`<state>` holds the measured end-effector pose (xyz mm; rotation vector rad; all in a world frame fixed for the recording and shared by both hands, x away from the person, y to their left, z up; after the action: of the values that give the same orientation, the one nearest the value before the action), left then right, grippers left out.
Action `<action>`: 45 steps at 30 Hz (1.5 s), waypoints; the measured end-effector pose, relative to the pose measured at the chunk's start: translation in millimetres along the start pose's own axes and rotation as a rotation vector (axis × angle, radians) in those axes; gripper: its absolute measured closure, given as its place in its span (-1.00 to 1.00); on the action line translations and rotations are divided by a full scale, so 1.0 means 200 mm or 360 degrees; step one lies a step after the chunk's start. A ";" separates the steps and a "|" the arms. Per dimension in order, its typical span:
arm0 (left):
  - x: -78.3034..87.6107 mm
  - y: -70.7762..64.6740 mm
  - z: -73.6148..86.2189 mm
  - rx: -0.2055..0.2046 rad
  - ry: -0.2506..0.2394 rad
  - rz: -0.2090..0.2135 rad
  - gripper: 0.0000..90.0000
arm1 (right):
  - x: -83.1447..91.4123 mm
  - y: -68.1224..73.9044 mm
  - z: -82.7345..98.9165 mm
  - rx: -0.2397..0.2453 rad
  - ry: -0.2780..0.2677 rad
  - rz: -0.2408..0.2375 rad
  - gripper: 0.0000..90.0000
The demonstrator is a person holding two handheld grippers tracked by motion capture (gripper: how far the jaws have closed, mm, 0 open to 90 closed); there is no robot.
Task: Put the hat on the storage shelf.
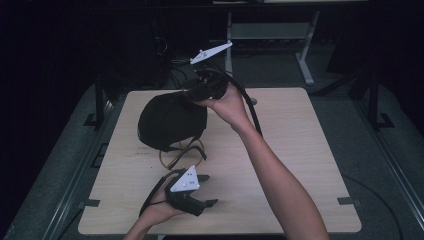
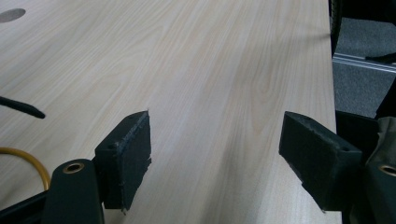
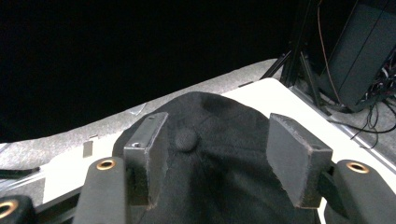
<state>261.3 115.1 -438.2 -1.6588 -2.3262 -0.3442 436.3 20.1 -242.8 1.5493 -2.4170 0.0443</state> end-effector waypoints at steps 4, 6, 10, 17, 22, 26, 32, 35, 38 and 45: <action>0.00 0.01 0.00 0.0012 0.0001 -0.0006 -0.45 | 0.04 0.00 0.00 0.0007 -0.0002 -0.0006 -0.17; 0.00 0.01 0.00 0.0011 0.0001 -0.0006 -0.45 | 0.06 -0.01 -0.01 0.0010 -0.0010 0.0000 -0.19; 0.00 0.00 0.01 0.0001 0.0005 -0.0006 -0.45 | 0.10 -0.02 0.00 0.0002 -0.0012 0.0003 -0.23; 0.00 0.00 0.01 0.0014 -0.0005 -0.0006 -0.45 | 0.17 -0.03 0.03 -0.0017 0.0003 -0.0001 -0.31; -0.01 0.00 0.01 0.0017 -0.0003 -0.0012 -0.46 | 0.24 -0.04 0.05 -0.0027 0.0004 0.0008 -0.41; -0.01 0.00 0.02 0.0025 -0.0017 -0.0012 -0.46 | 0.30 -0.06 0.07 -0.0037 -0.0013 0.0024 -0.44; -0.01 0.00 0.01 0.0031 -0.0026 -0.0020 -0.46 | 0.37 -0.08 0.11 -0.0067 -0.0007 0.0037 -0.52; -0.01 0.01 0.01 0.0026 -0.0021 -0.0014 -0.46 | 0.39 -0.08 0.12 -0.0074 -0.0005 0.0044 -0.55; -0.01 0.00 0.02 0.0028 -0.0015 -0.0012 -0.46 | 0.44 -0.08 0.13 -0.0066 -0.0006 0.0064 -0.60; -0.02 0.00 0.02 0.0028 -0.0007 -0.0003 -0.46 | 0.52 -0.09 0.17 -0.0082 -0.0006 0.0076 -0.64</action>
<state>261.5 112.6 -443.3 -1.6506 -2.3275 -0.3197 403.7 -86.3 -252.9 1.4707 -2.4385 -0.0118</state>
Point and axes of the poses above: each handheld gripper's, and its own axes: x roughly backward along the jaws, z roughly out of its underside, y roughly to its left, the point moved 3 cm from there along -x, roughly forward along the jaws, and after that the axes turned 15 degrees about -y, right-handed, at the moved point
